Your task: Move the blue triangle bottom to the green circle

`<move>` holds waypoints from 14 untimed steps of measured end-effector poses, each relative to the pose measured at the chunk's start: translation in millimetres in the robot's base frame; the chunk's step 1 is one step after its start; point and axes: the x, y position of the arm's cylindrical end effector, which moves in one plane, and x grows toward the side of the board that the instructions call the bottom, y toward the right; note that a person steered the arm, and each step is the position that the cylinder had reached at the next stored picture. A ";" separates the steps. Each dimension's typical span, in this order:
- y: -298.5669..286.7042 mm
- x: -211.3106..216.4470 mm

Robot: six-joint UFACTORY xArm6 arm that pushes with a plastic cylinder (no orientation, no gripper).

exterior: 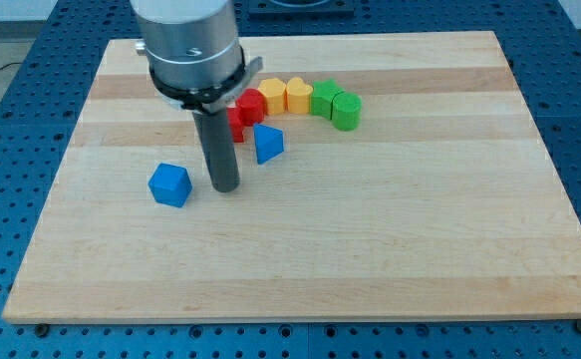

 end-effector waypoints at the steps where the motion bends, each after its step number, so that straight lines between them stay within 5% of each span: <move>1: -9.9 -13.2; 4: -5.2 -48.7; 9: 153.5 -59.4; 14: 186.9 -20.5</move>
